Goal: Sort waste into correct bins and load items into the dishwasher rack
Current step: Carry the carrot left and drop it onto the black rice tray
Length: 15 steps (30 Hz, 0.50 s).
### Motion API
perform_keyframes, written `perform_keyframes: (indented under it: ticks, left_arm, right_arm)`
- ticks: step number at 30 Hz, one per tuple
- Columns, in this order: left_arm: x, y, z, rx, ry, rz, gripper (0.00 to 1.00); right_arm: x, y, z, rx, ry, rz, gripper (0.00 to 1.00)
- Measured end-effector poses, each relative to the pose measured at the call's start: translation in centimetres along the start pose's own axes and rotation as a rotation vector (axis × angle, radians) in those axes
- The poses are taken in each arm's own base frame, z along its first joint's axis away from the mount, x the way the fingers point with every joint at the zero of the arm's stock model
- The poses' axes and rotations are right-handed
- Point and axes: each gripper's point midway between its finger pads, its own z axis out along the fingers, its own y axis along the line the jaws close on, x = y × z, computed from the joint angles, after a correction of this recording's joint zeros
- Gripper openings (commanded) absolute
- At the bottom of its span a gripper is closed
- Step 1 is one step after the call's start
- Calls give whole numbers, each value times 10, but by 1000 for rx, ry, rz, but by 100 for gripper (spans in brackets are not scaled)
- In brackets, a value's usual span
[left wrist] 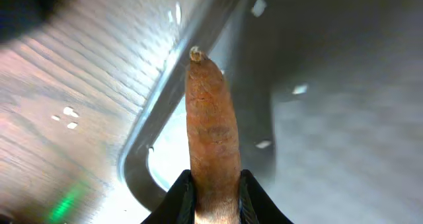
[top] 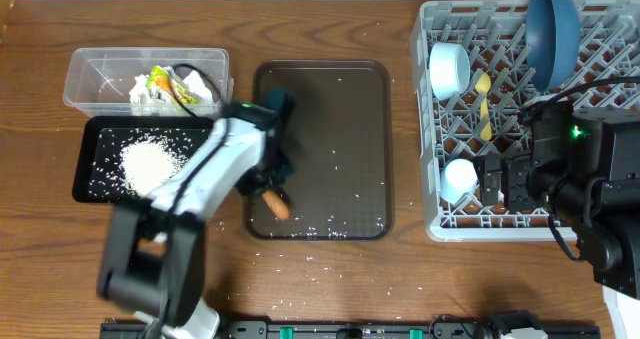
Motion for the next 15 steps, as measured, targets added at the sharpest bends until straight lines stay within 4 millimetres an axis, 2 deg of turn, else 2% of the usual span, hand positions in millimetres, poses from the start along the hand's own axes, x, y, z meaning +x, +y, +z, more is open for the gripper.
perform_keyframes:
  ticks: [4, 8, 12, 15]
  left_arm:
    - [-27, 17, -40, 104, -90, -86, 19]
    - [-72, 60, -66, 160, -189, -275, 19]
    - [-121, 109, -71, 178, -290, -474, 19]
    - [-151, 138, -70, 190, -356, -586, 19]
  right_arm:
    - [0, 0, 0, 0, 0, 0, 99]
    - [0, 0, 0, 0, 0, 0, 99]
    - [0, 0, 0, 0, 1, 0, 99]
    - [1, 0, 0, 0, 2, 0, 99]
